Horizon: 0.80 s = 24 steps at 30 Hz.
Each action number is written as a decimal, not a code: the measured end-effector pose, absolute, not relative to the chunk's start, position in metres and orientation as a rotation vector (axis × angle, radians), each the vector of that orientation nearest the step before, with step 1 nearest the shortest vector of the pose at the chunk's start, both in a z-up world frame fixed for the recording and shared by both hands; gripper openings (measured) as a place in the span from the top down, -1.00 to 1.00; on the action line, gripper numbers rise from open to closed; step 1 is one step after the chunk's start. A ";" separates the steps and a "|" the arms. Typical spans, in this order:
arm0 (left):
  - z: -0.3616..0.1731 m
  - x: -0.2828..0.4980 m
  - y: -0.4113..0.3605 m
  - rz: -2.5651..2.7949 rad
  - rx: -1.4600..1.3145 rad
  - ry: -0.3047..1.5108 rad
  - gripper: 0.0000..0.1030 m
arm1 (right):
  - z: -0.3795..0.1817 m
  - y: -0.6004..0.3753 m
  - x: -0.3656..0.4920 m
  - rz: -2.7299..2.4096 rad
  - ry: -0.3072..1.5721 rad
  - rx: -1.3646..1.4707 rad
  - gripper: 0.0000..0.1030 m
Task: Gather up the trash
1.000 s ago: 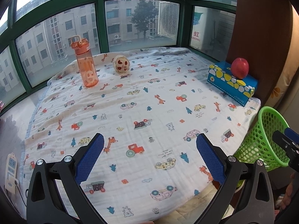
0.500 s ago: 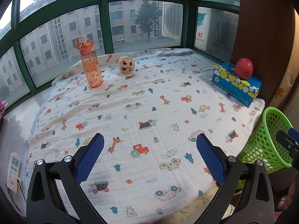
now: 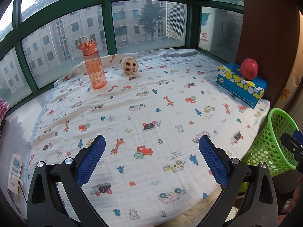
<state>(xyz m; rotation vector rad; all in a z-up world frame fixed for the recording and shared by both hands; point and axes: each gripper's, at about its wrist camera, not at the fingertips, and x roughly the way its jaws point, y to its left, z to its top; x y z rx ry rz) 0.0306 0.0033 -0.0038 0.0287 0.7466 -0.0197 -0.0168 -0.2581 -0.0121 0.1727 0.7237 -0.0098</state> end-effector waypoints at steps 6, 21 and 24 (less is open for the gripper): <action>-0.004 0.030 0.004 -0.018 0.028 0.747 -0.89 | -0.013 -0.257 -0.017 -0.008 0.725 0.173 -0.82; -0.005 0.031 0.004 -0.007 0.023 0.746 -0.89 | -0.014 -0.254 -0.018 -0.003 0.726 0.172 -0.82; -0.006 0.031 0.005 -0.004 0.019 0.747 -0.89 | -0.016 -0.251 -0.017 -0.002 0.730 0.171 -0.82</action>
